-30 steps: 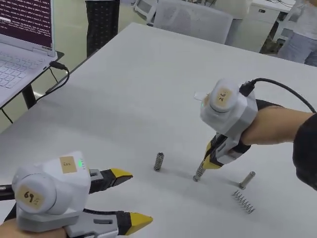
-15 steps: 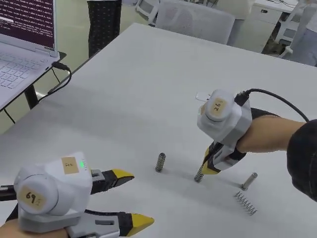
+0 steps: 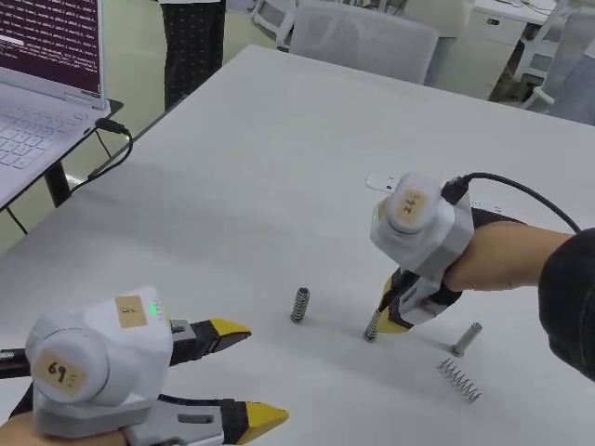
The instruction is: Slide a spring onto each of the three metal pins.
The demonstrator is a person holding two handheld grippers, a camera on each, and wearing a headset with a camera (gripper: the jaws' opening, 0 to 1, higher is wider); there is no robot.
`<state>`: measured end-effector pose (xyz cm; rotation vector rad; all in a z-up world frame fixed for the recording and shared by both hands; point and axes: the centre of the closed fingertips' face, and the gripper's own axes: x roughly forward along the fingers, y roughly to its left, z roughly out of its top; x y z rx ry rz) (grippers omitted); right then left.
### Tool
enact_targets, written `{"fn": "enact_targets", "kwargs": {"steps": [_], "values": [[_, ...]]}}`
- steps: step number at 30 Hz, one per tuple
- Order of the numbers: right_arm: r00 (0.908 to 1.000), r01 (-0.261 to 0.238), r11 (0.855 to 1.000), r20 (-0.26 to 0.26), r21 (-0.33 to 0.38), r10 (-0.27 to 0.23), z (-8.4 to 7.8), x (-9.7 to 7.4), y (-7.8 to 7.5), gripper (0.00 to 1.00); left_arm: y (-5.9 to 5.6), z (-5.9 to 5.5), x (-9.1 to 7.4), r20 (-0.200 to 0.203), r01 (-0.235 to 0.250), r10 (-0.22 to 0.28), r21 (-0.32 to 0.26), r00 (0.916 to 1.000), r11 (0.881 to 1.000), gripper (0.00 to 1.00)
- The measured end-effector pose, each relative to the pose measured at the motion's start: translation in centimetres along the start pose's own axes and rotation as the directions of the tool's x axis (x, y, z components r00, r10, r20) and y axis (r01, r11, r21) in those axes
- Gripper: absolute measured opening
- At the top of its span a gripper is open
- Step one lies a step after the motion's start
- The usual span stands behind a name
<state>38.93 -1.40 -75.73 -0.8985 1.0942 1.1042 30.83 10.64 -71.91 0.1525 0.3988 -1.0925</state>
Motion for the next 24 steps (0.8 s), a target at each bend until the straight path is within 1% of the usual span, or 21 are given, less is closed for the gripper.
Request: {"fn": "enact_targets", "kwargs": {"steps": [6,9,13,18,24], "values": [[0.9996,0.017,1.000,0.022,0.022,-0.018,-0.4,-0.7,-0.2,0.14,0.0,0.1,0.1,0.001,0.003,-0.003,0.002,1.0000,1.000,0.49],[0.9984,0.020,0.998,0.051,0.051,-0.023,-0.3,-1.1,-0.2,0.14,0.0,0.1,0.1,-0.001,0.005,-0.005,0.003,1.0000,1.000,0.49],[0.9969,0.035,0.997,0.068,0.065,-0.040,-0.7,-1.7,-0.2,0.14,0.0,0.2,0.2,0.001,0.007,-0.007,0.006,1.0000,1.000,0.49],[0.9923,0.050,0.994,0.108,0.093,-0.060,-0.6,-2.5,0.0,0.14,0.0,0.5,0.3,0.006,0.010,-0.010,0.012,0.9999,1.000,0.49],[0.9887,0.066,0.992,0.127,0.111,-0.080,-0.9,-3.1,0.4,0.14,-0.1,0.6,0.4,0.007,0.017,-0.017,0.014,0.9998,1.000,0.49]]}}
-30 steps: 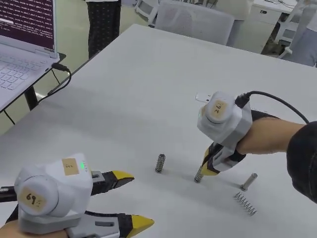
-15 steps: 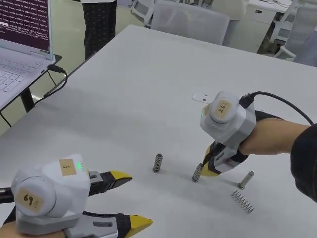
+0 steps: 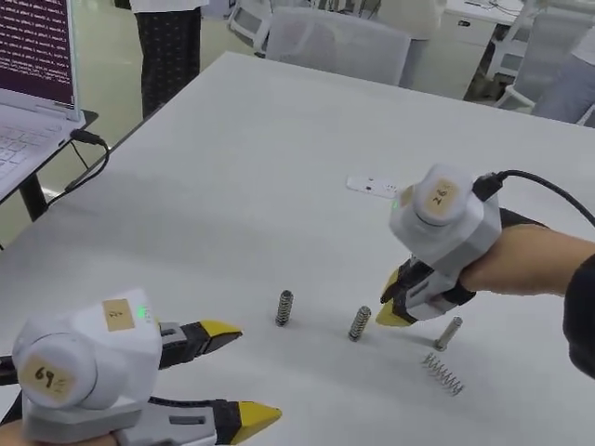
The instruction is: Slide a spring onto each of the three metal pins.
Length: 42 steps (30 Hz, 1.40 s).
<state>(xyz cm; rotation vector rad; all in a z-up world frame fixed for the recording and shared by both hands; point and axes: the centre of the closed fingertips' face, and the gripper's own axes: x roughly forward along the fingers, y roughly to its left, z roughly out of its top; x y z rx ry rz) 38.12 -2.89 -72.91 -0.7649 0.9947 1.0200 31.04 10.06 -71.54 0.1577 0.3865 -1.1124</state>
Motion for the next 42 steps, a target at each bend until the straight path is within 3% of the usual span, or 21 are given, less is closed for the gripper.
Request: {"fn": "enact_targets", "kwargs": {"steps": [10,25,42], "values": [[0.9985,0.030,0.999,0.045,0.040,-0.032,-1.0,-1.1,1.1,0.14,-0.3,0.9,0.4,0.002,0.017,-0.017,0.021,0.9999,1.000,0.49],[0.9945,0.048,0.993,0.088,0.104,-0.057,-3.1,-1.8,3.3,0.14,-0.9,1.4,0.7,-0.001,0.035,-0.035,0.039,0.9994,0.999,0.49],[0.9895,0.066,0.977,0.113,0.204,-0.090,-6.5,-2.6,5.4,0.14,-1.6,2.1,1.3,-0.007,0.064,-0.063,0.057,0.9980,0.996,0.49]]}}
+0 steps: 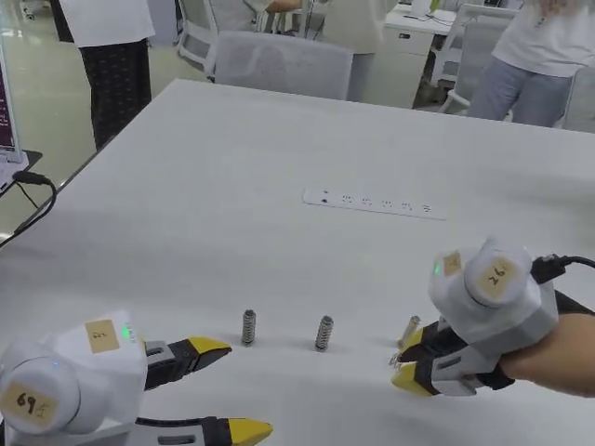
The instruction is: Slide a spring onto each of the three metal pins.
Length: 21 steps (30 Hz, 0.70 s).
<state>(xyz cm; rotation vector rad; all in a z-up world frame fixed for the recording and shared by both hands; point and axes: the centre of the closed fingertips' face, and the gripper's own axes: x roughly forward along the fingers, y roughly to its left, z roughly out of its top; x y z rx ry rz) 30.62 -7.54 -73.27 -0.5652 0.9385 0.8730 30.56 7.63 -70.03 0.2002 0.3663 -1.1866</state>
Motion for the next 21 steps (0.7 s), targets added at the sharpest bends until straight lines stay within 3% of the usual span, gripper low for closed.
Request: {"fn": "enact_targets", "kwargs": {"steps": [9,21], "values": [[0.9996,0.023,0.996,0.016,0.081,-0.025,-2.3,-0.8,-0.1,0.14,-0.4,0.0,0.3,-0.002,0.007,-0.007,0.004,1.0000,1.000,0.49],[0.9963,0.074,0.981,0.030,0.179,-0.081,-4.4,-0.2,-2.0,0.15,-0.5,0.2,0.6,-0.005,0.014,-0.014,0.010,0.9999,1.000,0.49]]}}
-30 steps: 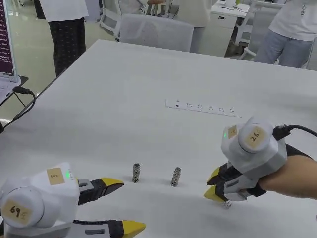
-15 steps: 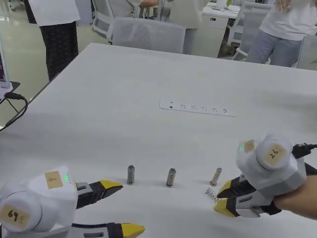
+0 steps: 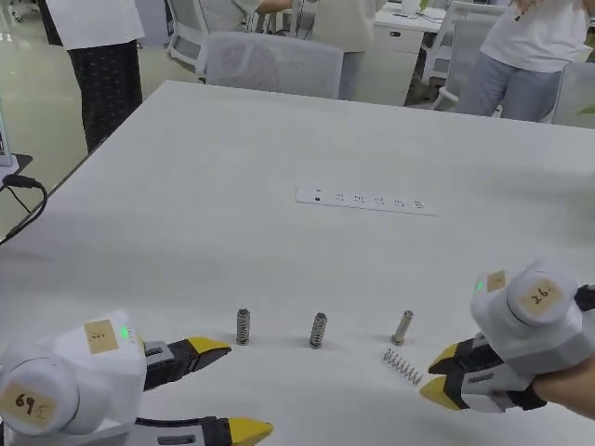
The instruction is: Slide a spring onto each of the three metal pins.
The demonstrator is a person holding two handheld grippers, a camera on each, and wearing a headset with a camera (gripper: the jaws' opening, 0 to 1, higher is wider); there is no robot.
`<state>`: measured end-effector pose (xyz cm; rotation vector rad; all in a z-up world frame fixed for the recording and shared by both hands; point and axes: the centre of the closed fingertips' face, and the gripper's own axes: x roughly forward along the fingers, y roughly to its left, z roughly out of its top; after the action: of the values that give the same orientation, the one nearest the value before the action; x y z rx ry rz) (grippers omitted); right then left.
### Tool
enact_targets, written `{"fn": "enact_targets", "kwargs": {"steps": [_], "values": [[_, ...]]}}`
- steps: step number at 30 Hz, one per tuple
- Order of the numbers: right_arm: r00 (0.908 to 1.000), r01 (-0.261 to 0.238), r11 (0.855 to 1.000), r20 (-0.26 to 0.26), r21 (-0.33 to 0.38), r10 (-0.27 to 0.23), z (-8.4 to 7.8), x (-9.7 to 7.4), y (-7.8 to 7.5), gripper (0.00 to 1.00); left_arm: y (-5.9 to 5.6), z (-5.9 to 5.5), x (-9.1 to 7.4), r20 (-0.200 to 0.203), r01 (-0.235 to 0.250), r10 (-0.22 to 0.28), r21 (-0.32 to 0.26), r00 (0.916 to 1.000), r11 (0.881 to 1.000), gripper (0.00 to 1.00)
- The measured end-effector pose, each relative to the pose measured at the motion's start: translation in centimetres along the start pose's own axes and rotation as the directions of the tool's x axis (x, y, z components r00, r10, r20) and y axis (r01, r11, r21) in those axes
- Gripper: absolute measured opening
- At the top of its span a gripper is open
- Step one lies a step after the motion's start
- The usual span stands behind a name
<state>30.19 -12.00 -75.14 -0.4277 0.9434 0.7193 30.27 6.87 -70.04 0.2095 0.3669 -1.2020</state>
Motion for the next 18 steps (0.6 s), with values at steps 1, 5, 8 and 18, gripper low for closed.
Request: {"fn": "enact_targets", "kwargs": {"steps": [1,5,8,18], "values": [[1.0000,0.008,1.000,0.002,0.010,-0.008,-0.1,0.2,-0.3,0.15,0.0,0.0,0.0,0.000,0.001,-0.001,0.000,1.0000,1.000,0.49],[0.9995,0.028,0.999,0.013,0.039,-0.029,-0.2,0.7,-1.0,0.15,-0.1,-0.1,0.0,-0.005,0.003,-0.003,0.001,1.0000,1.000,0.49],[0.9993,0.033,0.998,0.017,0.055,-0.034,-0.3,1.2,-1.3,0.15,0.0,-0.1,0.0,-0.006,0.002,-0.002,-0.001,1.0000,1.000,0.49],[0.9985,0.049,0.992,0.019,0.114,-0.051,-1.0,2.8,-2.2,0.15,0.1,-0.2,-0.1,-0.009,-0.002,0.002,-0.005,1.0000,1.000,0.49]]}}
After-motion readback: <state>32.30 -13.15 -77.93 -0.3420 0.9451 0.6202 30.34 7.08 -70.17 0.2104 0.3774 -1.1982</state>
